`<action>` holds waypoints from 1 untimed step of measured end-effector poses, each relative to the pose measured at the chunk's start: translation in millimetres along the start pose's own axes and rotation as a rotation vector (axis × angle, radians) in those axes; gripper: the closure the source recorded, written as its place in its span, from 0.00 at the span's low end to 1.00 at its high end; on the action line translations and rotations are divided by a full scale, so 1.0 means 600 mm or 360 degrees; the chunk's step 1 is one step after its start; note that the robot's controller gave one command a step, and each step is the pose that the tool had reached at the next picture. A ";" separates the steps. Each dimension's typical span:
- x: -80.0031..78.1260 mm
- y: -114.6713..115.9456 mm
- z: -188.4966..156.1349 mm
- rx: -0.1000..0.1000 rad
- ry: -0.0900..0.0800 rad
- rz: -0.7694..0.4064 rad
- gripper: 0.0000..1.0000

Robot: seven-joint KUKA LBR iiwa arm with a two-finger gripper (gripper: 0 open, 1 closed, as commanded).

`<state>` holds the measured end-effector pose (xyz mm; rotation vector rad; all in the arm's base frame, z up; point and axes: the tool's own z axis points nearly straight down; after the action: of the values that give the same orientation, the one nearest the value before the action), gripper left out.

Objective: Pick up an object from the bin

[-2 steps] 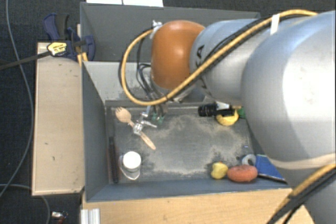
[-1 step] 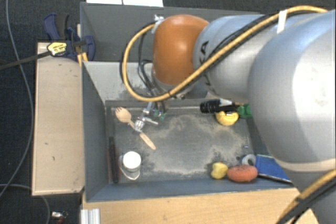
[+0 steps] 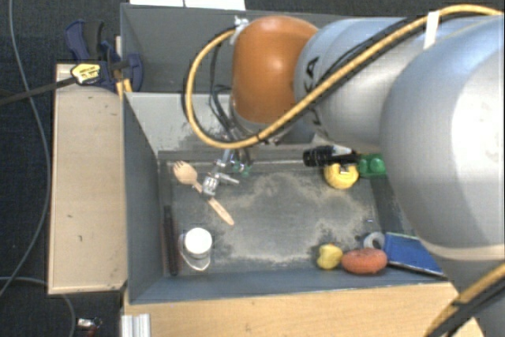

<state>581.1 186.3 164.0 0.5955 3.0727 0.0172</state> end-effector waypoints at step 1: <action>0.000 0.000 -0.021 -0.0002 -0.0001 -0.0001 1.00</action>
Offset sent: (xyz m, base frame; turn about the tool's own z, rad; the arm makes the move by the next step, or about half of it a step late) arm -0.0001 0.0001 0.0121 -0.0005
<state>581.3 186.3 176.8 0.5942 3.0720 0.0187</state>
